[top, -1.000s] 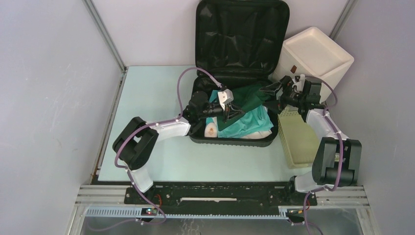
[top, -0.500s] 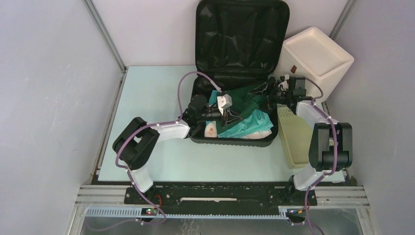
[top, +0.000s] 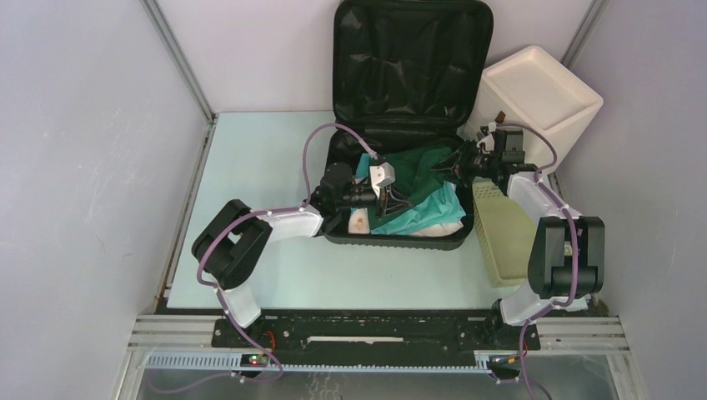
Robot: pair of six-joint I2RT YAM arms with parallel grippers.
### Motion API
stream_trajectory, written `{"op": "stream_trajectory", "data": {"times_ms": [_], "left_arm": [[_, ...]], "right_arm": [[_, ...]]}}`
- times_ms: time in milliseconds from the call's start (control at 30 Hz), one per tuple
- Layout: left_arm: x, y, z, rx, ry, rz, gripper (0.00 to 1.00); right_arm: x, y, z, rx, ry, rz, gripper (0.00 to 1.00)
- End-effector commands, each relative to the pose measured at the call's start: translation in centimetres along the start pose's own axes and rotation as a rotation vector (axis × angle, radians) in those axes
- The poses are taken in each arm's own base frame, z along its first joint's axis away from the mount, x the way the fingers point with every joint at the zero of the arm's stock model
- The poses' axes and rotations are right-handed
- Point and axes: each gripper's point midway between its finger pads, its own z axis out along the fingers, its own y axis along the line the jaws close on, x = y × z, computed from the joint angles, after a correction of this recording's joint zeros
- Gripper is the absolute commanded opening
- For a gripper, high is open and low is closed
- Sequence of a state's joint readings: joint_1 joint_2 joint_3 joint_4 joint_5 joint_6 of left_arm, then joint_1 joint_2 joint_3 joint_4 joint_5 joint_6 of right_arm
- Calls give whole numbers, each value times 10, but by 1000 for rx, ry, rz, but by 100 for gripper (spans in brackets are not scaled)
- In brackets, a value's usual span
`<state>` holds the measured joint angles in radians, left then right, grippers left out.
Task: Open, take out, and arrange the luggage
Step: Pass from the left arm to the right
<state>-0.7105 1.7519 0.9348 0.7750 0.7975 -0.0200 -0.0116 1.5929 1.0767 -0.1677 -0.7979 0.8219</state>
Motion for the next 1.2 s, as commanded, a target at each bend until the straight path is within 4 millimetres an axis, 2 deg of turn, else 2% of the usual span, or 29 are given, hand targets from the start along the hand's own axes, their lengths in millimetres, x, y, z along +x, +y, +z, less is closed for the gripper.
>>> {"op": "stream_trajectory", "data": {"times_ms": [0, 33, 67, 100, 167, 233, 300, 400, 467, 533, 567, 633, 667, 767, 800, 867, 933, 967, 1000, 1167], "left_arm": [[-9, -25, -2, 81, -6, -3, 0], [-9, -25, -3, 79, -3, -9, 1], [-8, -24, -3, 72, 2, -22, 6], [-8, -24, -3, 61, 4, -41, 17], [-14, -21, -5, 24, -4, -70, 39], [-22, -19, -11, -22, -16, -81, 56], [-36, -21, -19, -62, -38, -69, 70], [-67, -29, -41, -114, -80, -18, 84], [-83, -32, -58, -158, -75, 6, 90], [-85, -34, -77, -222, -2, -7, 96], [-99, -33, -88, -262, -1, 13, 99], [-107, -35, -112, -331, 65, 33, 100], [-103, -38, -126, -361, 118, 12, 100], [-109, -42, -166, -474, 163, 26, 100], [-110, -44, -181, -509, 175, 65, 100], [-99, -44, -200, -562, 220, 103, 100], [-76, -40, -218, -619, 267, 143, 100], [-74, -39, -223, -644, 261, 160, 100], [-63, -40, -226, -656, 267, 165, 100], [-35, -38, -226, -660, 296, 134, 100]], "right_arm": [[-15, 19, -14, 13, -99, -198, 18], [-14, 20, -16, 15, -101, -229, 9], [-14, 22, -18, 15, -107, -261, 3], [-13, 23, -22, 17, -115, -299, 0], [-12, 28, -29, 16, -126, -375, 0], [1, 38, -33, 10, -107, -484, 0], [4, 44, -42, 15, -116, -554, 0], [12, 52, -57, 19, -128, -669, 0], [17, 54, -66, 23, -128, -737, 0], [23, 56, -76, 23, -126, -807, 0], [27, 57, -81, 17, -116, -848, 0], [33, 56, -92, 19, -109, -931, 0], [36, 55, -97, 19, -97, -976, 0], [36, 46, -121, 29, -92, -1030, 0], [42, 43, -128, 18, -65, -1049, 0], [40, 39, -141, 28, -54, -1054, 0], [42, 34, -154, 42, -29, -1052, 0], [42, 32, -160, 52, -25, -1048, 0], [40, 31, -166, 72, -29, -1043, 0], [29, 20, -197, 192, -37, -1034, 0]]}}
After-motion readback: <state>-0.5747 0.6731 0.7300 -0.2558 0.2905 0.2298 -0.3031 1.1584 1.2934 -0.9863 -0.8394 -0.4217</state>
